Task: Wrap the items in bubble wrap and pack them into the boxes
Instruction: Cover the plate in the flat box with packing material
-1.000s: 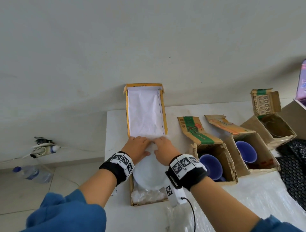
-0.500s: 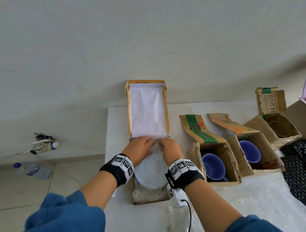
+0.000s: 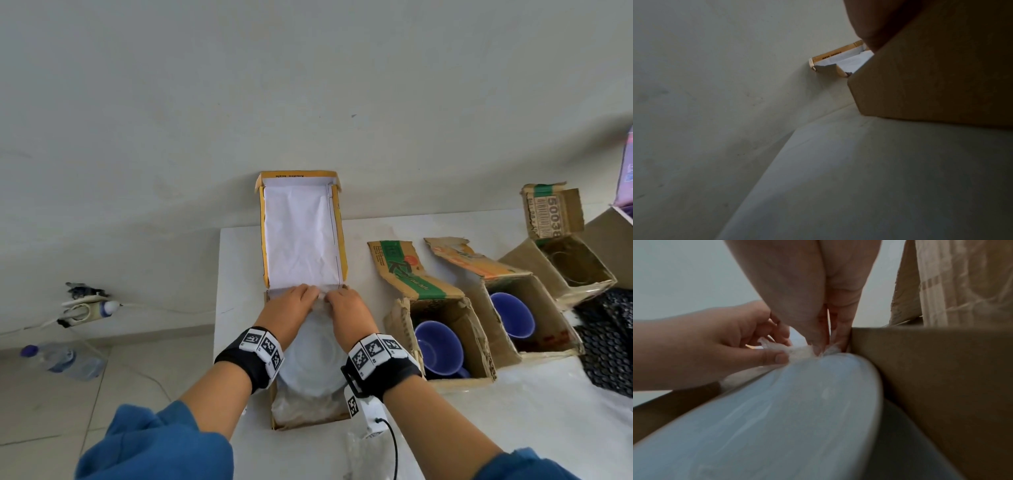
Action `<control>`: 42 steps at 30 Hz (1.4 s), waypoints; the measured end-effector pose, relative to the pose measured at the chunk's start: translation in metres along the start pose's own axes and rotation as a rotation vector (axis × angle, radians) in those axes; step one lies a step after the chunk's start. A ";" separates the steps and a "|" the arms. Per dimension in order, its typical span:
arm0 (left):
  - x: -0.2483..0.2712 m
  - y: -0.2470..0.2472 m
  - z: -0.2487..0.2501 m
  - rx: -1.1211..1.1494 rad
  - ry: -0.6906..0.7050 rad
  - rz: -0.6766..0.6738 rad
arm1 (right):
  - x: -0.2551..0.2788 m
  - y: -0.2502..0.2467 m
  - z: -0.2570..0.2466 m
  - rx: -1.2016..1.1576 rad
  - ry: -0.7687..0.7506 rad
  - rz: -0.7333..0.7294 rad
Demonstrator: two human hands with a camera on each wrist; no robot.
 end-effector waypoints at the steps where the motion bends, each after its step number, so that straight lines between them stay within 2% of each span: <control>1: -0.001 -0.002 0.001 -0.026 -0.004 -0.006 | 0.000 0.000 0.001 0.005 0.016 -0.007; 5: -0.006 -0.007 0.001 -0.108 -0.003 0.000 | -0.002 -0.005 0.007 0.021 0.058 -0.010; 7: -0.005 -0.001 -0.002 -0.059 -0.028 -0.049 | -0.003 -0.001 0.008 0.061 0.045 -0.036; 10: 0.002 0.002 -0.004 -0.006 -0.024 -0.049 | 0.000 0.012 -0.001 0.215 -0.009 -0.063; 12: 0.008 0.003 0.001 -0.052 0.022 -0.022 | 0.004 0.020 -0.007 0.328 -0.038 -0.095; 15: 0.013 0.008 0.004 -0.128 0.029 -0.059 | 0.009 0.015 -0.008 0.391 -0.030 -0.060; 18: 0.014 0.006 0.006 -0.161 0.018 -0.019 | 0.013 0.016 -0.005 0.342 -0.036 -0.076; 22: 0.017 0.007 0.008 -0.165 0.015 -0.069 | 0.019 0.017 -0.004 0.288 -0.035 -0.090; 25: 0.014 0.002 0.010 -0.285 -0.047 -0.083 | 0.022 0.014 -0.007 0.253 -0.036 -0.111; 26: 0.012 -0.004 0.012 -0.336 -0.063 -0.035 | 0.022 0.013 -0.008 0.218 -0.033 -0.133; 28: 0.010 -0.008 0.019 -0.343 -0.087 -0.045 | 0.027 0.006 -0.011 0.056 -0.025 -0.171; 31: 0.008 -0.003 0.017 -0.351 -0.172 -0.131 | 0.043 -0.029 -0.013 -0.267 -0.071 -0.100; 34: 0.019 -0.022 0.031 -0.247 -0.211 0.011 | 0.075 -0.074 -0.005 -0.457 -0.113 -0.017; 36: 0.033 -0.038 0.051 -0.144 -0.169 0.193 | 0.102 -0.094 0.010 -0.443 -0.147 -0.007; 38: 0.052 -0.052 0.082 -0.048 -0.125 0.344 | 0.130 -0.102 0.035 -0.397 -0.160 -0.057; 40: 0.068 -0.058 0.122 0.026 -0.063 0.422 | 0.158 -0.099 0.067 -0.315 -0.143 -0.138; 42: 0.080 -0.045 0.160 0.126 -0.017 0.395 | 0.182 -0.091 0.103 -0.215 -0.107 -0.173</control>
Point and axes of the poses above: each hand's wrist, its own x-axis away from the middle knuckle, its own y-axis out of the palm, z = x × y, the point moved 10 cm from there along -x, towards the middle knuckle, and after that the axes turned 2 degrees about x, right-handed, at the moved point
